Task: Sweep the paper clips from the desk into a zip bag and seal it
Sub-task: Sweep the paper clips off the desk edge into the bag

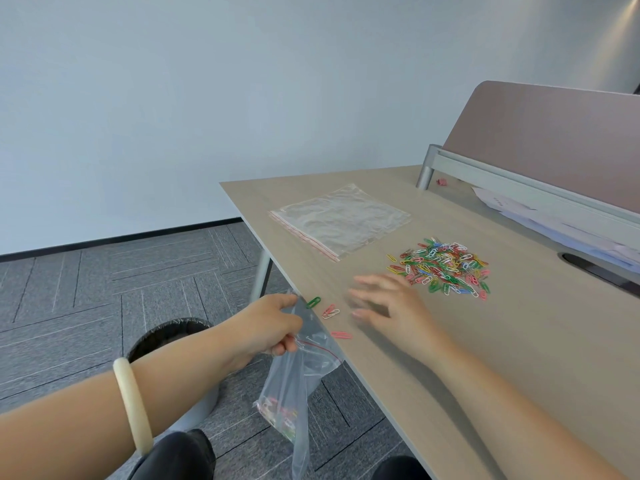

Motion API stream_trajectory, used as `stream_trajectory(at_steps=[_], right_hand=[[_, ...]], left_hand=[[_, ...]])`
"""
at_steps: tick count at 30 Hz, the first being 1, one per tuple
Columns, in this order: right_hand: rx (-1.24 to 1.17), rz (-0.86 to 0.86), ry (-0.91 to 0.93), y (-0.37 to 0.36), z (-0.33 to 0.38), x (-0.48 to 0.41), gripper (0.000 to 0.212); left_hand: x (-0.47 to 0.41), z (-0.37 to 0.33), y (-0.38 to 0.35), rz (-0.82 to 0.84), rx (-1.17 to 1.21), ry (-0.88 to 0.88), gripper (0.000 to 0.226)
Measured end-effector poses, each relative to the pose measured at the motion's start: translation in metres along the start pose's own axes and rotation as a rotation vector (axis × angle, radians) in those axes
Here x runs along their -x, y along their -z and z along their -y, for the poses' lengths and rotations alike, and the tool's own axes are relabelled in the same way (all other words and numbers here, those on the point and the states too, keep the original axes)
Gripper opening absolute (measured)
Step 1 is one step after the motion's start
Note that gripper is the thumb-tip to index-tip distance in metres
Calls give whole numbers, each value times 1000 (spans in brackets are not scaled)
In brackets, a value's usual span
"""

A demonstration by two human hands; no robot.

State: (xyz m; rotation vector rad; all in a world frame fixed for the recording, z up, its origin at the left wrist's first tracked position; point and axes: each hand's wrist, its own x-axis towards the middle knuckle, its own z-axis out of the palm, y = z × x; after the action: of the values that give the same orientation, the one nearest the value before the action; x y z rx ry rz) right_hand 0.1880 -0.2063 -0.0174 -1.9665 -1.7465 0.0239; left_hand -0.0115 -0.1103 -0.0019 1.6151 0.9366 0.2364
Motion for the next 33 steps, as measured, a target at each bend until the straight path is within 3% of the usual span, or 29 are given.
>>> stream_trajectory(at_steps=[2, 4, 8, 14, 17, 21, 24, 27, 29, 33], right_hand=[[101, 122, -23, 2, -9, 7, 94], [119, 144, -16, -3, -5, 8, 97], [96, 185, 71, -15, 20, 5, 83], [56, 27, 117, -25, 42, -7, 37], [15, -36, 92, -24, 32, -11, 36], [67, 109, 81, -25, 22, -14, 36], [-44, 112, 132, -26, 25, -13, 32], [-163, 40, 93, -15, 18, -10, 37], [-70, -11, 24, -2, 3, -9, 46], [290, 29, -409, 24, -55, -9, 93]], left_hand=[[1, 0, -1, 5, -1, -3, 67], [2, 0, -1, 8, -6, -7, 66], [3, -1, -2, 5, -7, -10, 64], [0, -1, -5, 7, 8, -10, 64], [0, 1, -5, -1, 7, 1, 65], [1, 1, -2, -18, -5, 12, 64], [1, 0, 0, -28, -20, 6, 64], [3, 0, 2, -34, -19, 6, 66], [4, 1, 3, -32, -20, 5, 66], [5, 0, 3, -20, -28, 6, 68]])
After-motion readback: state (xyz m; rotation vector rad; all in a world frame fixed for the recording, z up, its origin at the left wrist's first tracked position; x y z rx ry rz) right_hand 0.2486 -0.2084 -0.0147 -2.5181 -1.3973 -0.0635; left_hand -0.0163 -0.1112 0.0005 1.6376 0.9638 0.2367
